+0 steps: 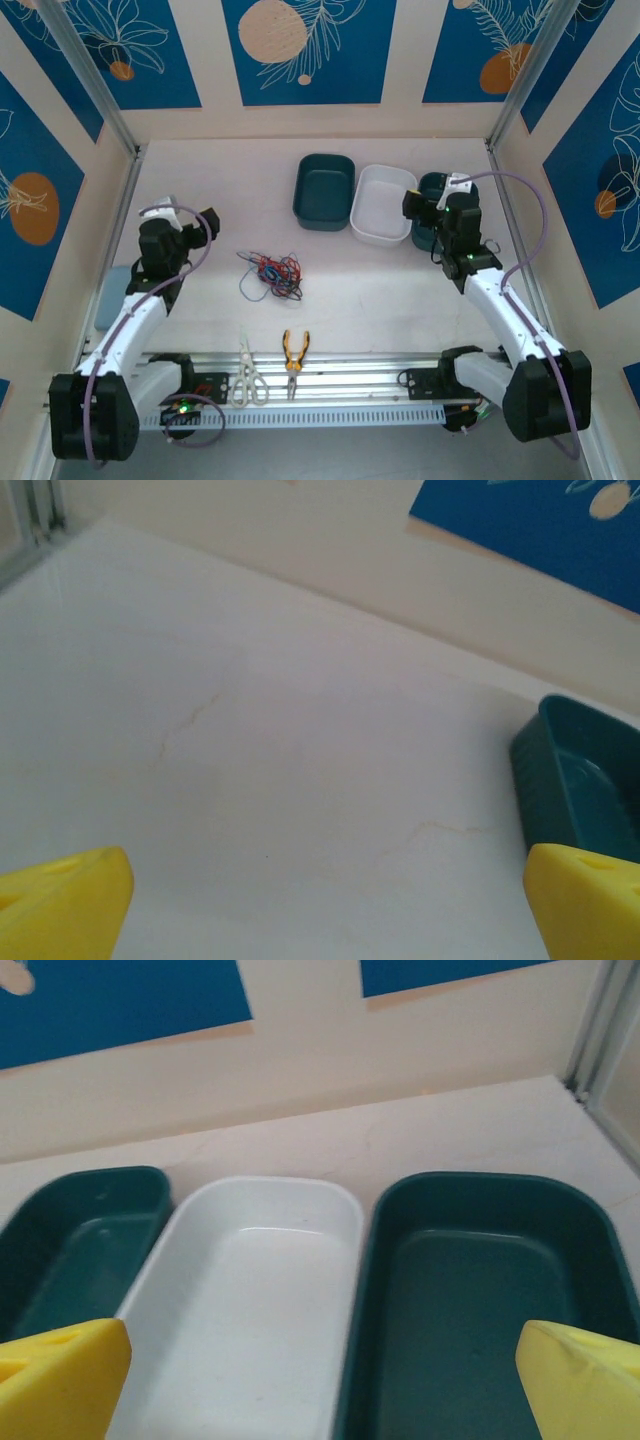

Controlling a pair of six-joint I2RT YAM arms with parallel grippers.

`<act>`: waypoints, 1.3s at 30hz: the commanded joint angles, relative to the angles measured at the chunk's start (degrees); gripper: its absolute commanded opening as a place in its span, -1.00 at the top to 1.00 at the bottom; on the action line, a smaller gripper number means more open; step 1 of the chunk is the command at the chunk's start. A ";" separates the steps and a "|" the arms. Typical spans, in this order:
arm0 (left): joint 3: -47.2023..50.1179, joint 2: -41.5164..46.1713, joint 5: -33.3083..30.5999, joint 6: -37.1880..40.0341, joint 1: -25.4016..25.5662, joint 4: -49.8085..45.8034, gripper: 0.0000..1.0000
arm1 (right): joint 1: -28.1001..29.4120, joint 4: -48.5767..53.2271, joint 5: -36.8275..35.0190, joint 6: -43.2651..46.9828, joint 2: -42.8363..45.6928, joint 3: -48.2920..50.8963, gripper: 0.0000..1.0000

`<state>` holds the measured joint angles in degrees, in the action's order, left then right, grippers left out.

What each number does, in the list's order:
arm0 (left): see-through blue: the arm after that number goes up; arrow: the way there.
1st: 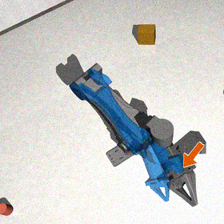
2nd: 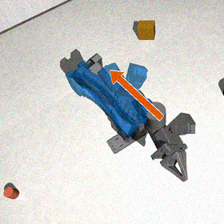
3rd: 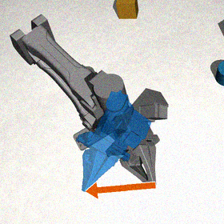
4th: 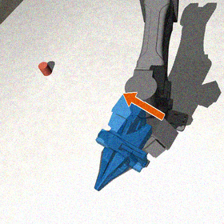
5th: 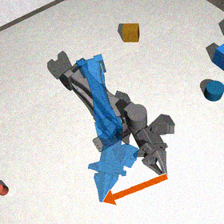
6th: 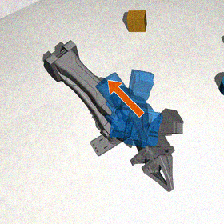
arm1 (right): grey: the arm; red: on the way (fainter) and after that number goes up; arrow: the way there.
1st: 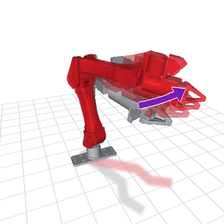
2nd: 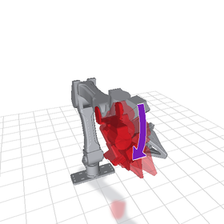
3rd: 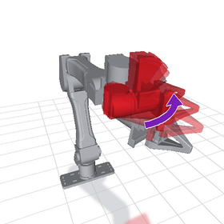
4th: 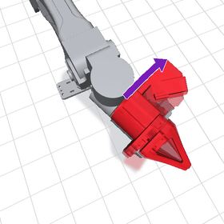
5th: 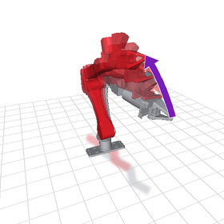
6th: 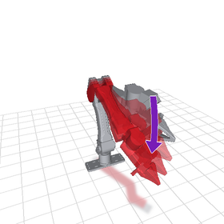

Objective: Untangle the cables

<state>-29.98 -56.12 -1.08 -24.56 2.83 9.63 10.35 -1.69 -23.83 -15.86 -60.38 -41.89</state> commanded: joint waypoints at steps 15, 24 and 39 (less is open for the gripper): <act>0.13 -12.53 6.61 -18.93 21.82 -5.47 -0.87 | 27.49 25.69 6.34 -21.81 -19.03 -16.33 -0.70; -4.09 -24.59 9.93 -17.44 23.36 0.87 -0.12 | 28.05 24.14 16.49 -24.18 -27.35 -19.79 -0.29; -18.18 -41.44 16.04 -9.98 23.19 6.22 0.25 | 29.43 16.40 27.57 -24.27 -35.87 -19.08 0.30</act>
<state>-46.54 -96.79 12.71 -36.47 25.78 14.92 38.81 17.23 -0.14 -39.90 -95.18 -60.01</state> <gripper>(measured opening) 0.371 0.357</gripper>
